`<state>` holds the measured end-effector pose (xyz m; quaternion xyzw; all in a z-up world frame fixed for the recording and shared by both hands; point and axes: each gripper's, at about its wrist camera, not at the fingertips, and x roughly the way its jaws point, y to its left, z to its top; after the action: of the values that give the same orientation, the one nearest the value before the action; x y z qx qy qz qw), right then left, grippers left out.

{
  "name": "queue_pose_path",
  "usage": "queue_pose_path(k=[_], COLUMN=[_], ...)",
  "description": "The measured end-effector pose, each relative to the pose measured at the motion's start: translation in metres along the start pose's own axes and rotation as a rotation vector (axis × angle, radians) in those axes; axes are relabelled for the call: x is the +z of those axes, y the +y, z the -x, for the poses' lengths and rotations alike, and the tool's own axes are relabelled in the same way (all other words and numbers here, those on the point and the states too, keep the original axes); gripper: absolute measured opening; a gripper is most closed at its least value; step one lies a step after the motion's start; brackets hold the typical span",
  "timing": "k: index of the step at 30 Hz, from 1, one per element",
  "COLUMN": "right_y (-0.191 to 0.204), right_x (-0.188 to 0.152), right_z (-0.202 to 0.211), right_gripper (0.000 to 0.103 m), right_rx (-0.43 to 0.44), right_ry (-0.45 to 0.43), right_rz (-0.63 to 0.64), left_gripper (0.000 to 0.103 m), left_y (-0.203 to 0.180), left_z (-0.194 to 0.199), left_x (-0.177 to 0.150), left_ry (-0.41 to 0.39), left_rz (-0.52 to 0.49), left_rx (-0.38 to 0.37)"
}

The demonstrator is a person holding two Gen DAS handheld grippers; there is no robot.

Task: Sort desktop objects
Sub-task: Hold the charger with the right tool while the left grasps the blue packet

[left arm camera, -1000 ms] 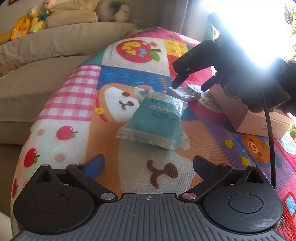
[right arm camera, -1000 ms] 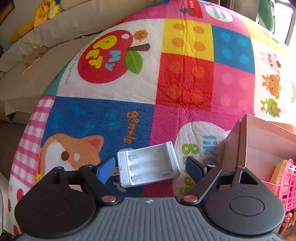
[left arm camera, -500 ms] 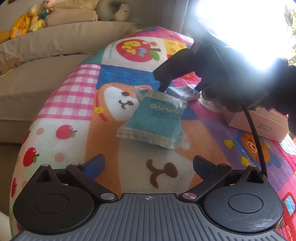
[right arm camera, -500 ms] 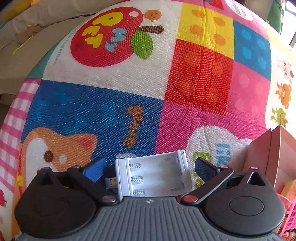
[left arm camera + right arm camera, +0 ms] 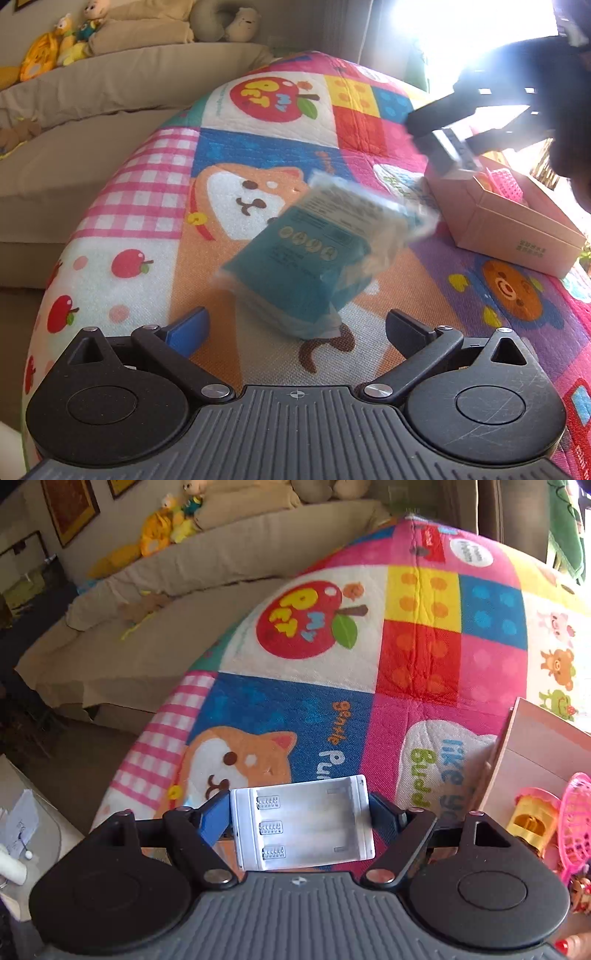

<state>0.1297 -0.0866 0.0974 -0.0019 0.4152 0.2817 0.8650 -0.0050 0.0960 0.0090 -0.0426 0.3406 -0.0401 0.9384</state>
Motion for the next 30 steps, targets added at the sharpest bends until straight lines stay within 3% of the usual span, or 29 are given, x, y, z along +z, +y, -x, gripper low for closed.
queue_pose_path(k=[4, 8, 12, 14, 16, 19, 21, 26, 30], right_y=[-0.017, -0.04, -0.05, -0.054, -0.057, -0.06, -0.061, -0.068, -0.062], right_x=[-0.041, -0.091, -0.142, -0.164, -0.179, -0.198, -0.206, -0.213, -0.215], right_z=[0.067, 0.108, 0.121, 0.12, 0.115, 0.112, 0.11, 0.108, 0.106], right_gripper=[0.079, 0.079, 0.079, 0.079, 0.079, 0.079, 0.079, 0.084, 0.091], right_rx=[0.022, -0.004, -0.136, -0.187, -0.216, -0.208, -0.19, -0.156, -0.143], right_ry=[-0.062, -0.058, -0.06, -0.058, -0.05, -0.034, -0.025, -0.034, -0.042], right_rz=[-0.006, -0.044, -0.005, 0.005, 0.01, 0.015, 0.008, -0.07, -0.092], left_gripper=[0.103, 0.103, 0.103, 0.103, 0.103, 0.103, 0.103, 0.103, 0.103], left_y=[-0.003, -0.007, -0.019, -0.032, -0.046, -0.059, -0.061, -0.049, -0.059], left_z=[-0.001, 0.001, -0.003, -0.005, -0.004, 0.0, -0.01, -0.033, -0.023], left_x=[0.001, 0.004, 0.018, 0.025, 0.033, 0.042, 0.047, 0.052, 0.042], left_ry=[0.007, -0.009, 0.002, -0.016, -0.067, -0.135, -0.114, 0.039, 0.054], left_rz=[-0.018, -0.037, -0.042, -0.109, -0.241, -0.426, -0.486, -0.343, -0.365], left_rx=[0.014, 0.013, -0.036, -0.019, 0.031, 0.053, 0.043, -0.042, -0.125])
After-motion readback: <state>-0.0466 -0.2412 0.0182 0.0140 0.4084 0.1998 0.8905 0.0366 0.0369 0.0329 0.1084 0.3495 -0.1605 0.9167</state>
